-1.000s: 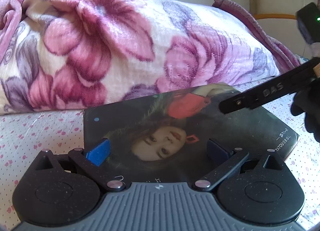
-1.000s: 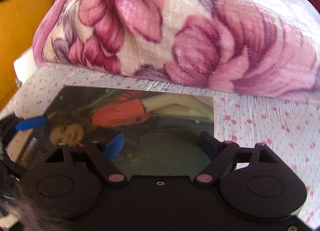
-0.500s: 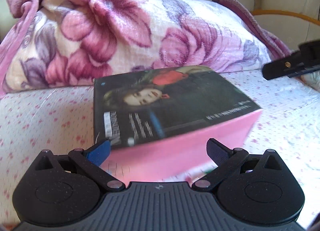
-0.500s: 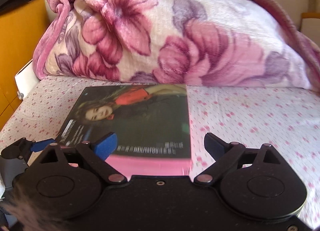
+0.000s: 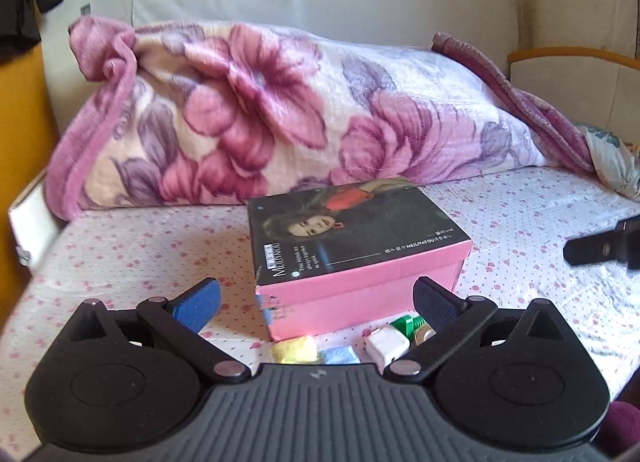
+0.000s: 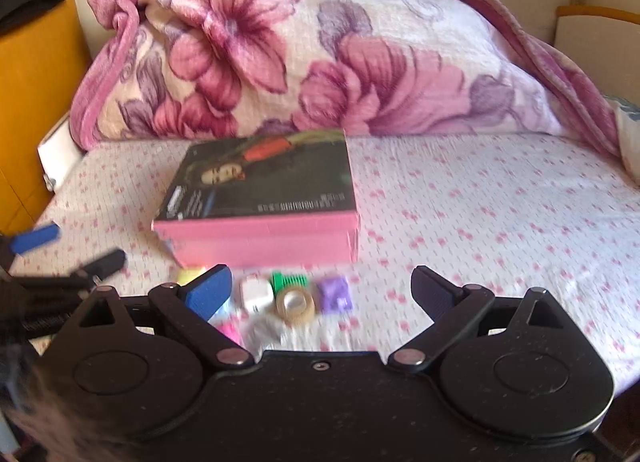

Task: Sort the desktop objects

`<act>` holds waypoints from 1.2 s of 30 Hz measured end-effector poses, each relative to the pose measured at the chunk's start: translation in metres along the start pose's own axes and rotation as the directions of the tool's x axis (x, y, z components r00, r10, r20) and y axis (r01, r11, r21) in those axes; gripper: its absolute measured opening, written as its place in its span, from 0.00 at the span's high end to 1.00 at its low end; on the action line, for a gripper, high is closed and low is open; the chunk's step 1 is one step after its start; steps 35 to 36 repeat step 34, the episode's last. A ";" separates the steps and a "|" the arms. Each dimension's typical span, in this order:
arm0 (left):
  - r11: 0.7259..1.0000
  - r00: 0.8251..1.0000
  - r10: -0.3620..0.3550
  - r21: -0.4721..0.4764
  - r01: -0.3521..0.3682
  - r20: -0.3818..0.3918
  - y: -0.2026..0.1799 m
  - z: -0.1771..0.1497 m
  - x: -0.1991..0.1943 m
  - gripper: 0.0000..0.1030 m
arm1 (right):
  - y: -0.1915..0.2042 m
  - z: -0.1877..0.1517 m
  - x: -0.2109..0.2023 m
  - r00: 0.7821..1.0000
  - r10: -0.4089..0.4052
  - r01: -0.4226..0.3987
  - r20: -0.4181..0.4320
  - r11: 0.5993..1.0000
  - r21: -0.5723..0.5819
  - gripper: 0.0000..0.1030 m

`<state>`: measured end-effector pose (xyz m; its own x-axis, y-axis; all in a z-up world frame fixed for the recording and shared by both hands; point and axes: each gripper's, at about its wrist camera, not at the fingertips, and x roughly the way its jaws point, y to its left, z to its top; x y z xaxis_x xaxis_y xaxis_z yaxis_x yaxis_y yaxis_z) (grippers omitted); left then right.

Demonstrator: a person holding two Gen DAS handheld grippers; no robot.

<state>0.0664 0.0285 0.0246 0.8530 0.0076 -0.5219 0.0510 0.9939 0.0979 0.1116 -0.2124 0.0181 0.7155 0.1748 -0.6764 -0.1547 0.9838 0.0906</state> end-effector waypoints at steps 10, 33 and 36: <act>0.999 0.999 0.038 -0.032 -0.039 -0.015 -0.024 -0.023 -0.054 0.00 | 0.002 -0.045 -0.041 0.998 -0.045 0.045 -0.044 0.999 0.015 0.06; 0.992 0.998 0.036 -0.117 -0.042 -0.052 -0.035 -0.038 -0.091 0.00 | 0.028 -0.064 -0.077 0.998 -0.054 0.054 -0.034 0.998 -0.024 0.06; 0.992 0.998 0.035 -0.119 -0.041 -0.051 -0.035 -0.038 -0.091 0.00 | 0.029 -0.064 -0.077 0.998 -0.054 0.053 -0.035 0.998 -0.024 0.06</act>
